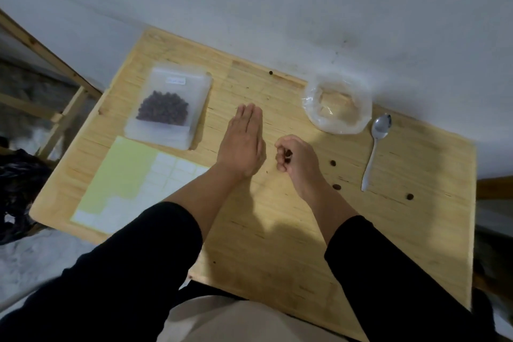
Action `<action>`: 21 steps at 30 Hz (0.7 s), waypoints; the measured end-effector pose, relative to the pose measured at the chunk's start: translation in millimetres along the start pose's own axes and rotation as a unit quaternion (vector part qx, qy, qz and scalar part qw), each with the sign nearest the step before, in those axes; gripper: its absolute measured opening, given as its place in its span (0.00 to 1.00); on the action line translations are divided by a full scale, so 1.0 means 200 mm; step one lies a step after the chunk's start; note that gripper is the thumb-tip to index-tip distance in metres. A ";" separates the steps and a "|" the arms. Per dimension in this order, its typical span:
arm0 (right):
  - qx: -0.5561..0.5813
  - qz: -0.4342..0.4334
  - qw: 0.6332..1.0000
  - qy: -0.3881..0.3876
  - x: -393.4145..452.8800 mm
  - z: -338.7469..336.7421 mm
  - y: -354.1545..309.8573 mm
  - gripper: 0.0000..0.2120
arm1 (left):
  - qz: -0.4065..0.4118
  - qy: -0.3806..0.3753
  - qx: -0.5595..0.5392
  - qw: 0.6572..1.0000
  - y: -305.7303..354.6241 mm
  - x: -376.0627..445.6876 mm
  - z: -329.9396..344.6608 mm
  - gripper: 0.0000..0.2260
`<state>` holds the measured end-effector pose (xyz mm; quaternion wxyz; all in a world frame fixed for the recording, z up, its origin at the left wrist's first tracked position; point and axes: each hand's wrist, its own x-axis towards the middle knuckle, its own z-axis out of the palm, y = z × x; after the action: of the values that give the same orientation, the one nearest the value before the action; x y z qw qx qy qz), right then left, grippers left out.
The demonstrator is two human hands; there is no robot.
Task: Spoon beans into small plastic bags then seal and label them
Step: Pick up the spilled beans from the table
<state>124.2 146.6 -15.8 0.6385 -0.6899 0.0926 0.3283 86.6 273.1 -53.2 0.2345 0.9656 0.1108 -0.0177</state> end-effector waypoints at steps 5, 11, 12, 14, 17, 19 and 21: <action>-0.016 -0.036 0.997 0.069 0.19 0.11 -0.12 0.07 | -0.021 -0.002 0.025 0.999 -0.09 0.24 -0.05 0.25; -0.140 -0.104 0.966 0.193 0.43 0.24 -0.23 0.08 | -0.014 0.004 0.050 0.999 -0.18 0.36 -0.04 0.25; -0.151 -0.100 0.961 0.207 0.46 0.26 -0.25 0.08 | -0.010 0.006 0.055 0.998 -0.19 0.36 -0.04 0.25; -0.149 -0.080 0.958 0.231 0.50 0.31 -0.28 0.09 | -0.006 0.012 0.054 0.998 -0.19 0.36 -0.04 0.25; -0.149 -0.059 0.956 0.245 0.55 0.34 -0.32 0.14 | -0.004 0.018 0.041 0.999 -0.19 0.36 -0.04 0.25; -0.185 -0.056 0.951 0.241 0.58 0.34 -0.34 0.15 | -0.006 0.016 0.037 0.999 -0.19 0.36 -0.04 0.25; -0.236 -0.054 0.941 0.237 0.61 0.34 -0.34 0.15 | -0.010 0.011 0.043 0.999 -0.19 0.36 -0.04 0.25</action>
<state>233.3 257.3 -27.2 0.4337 -0.8826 0.1237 0.1332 148.2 324.9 -69.5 0.1914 0.9738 0.1217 -0.0140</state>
